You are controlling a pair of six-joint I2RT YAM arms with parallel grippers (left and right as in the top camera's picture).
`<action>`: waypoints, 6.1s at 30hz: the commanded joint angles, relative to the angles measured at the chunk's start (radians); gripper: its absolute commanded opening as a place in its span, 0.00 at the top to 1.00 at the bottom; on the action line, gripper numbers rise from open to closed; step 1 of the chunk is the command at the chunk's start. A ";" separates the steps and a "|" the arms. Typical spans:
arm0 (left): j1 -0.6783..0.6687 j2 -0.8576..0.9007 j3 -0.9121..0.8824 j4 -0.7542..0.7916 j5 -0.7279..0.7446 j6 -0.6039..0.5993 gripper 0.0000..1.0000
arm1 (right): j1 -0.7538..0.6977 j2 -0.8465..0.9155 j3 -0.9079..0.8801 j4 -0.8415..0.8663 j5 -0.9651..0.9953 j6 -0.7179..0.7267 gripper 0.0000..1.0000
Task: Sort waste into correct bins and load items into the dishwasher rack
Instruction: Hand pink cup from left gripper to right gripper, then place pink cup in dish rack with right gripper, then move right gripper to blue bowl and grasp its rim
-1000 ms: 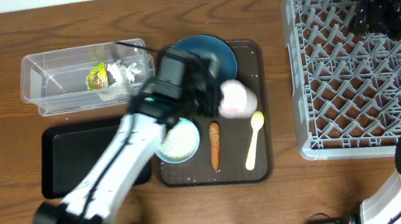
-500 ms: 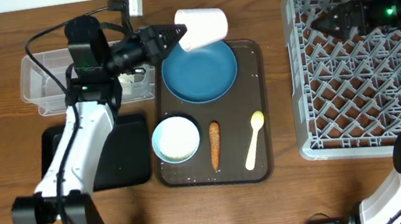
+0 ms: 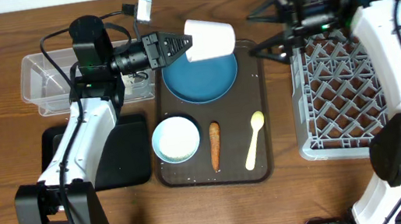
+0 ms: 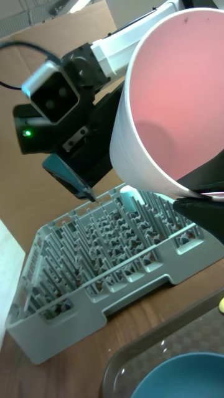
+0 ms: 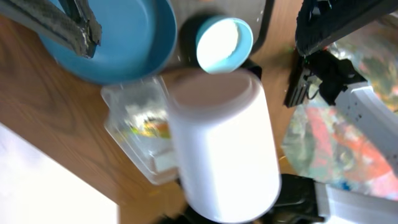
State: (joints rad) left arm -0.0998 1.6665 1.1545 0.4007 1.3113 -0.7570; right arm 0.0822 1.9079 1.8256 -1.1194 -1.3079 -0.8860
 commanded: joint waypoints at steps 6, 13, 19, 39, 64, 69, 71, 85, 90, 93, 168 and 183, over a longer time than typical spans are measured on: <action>0.002 0.002 0.009 0.006 0.044 -0.027 0.94 | 0.107 0.002 -0.003 0.080 -0.058 -0.035 0.04; 0.002 0.002 0.009 0.006 0.048 -0.027 0.94 | 0.153 0.002 -0.003 0.128 -0.057 -0.035 0.16; 0.002 0.002 0.009 0.006 0.051 -0.035 0.94 | 0.174 0.002 -0.003 0.152 -0.027 -0.035 0.29; 0.003 0.002 -0.003 -0.180 -0.030 0.212 0.31 | 0.145 -0.009 0.000 0.126 0.523 0.452 0.74; 0.027 -0.337 -0.002 -0.927 -1.035 0.585 0.08 | -0.457 -0.227 0.026 -0.177 1.301 0.943 0.94; 0.027 -0.348 -0.002 -0.985 -1.075 0.592 0.08 | -0.562 -0.192 0.026 -0.198 1.339 0.961 0.95; 0.027 -0.346 -0.003 -0.993 -1.075 0.592 0.08 | -0.594 -0.169 0.026 -0.201 1.353 0.969 0.95; 0.027 -0.346 -0.003 -1.003 -1.077 0.592 0.08 | -0.685 0.032 0.026 -0.202 1.435 1.017 0.97; 0.027 -0.346 -0.003 -1.011 -1.077 0.592 0.08 | -0.685 0.095 0.026 -0.197 1.435 1.017 0.87; 0.027 -0.346 -0.003 -1.015 -1.077 0.592 0.08 | -0.685 0.125 0.026 -0.196 1.435 1.017 0.67; 0.027 -0.346 -0.003 -1.051 -1.077 0.592 0.02 | -0.691 -0.024 -0.282 0.199 1.503 1.050 0.79; 0.027 -0.346 -0.003 -1.052 -1.077 0.592 0.02 | -0.651 -0.152 -0.235 0.198 1.400 1.027 0.36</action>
State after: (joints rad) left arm -0.0784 1.3201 1.1496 -0.6479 0.2470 -0.1787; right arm -0.5911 1.8526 1.5501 -0.9295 0.1444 0.1490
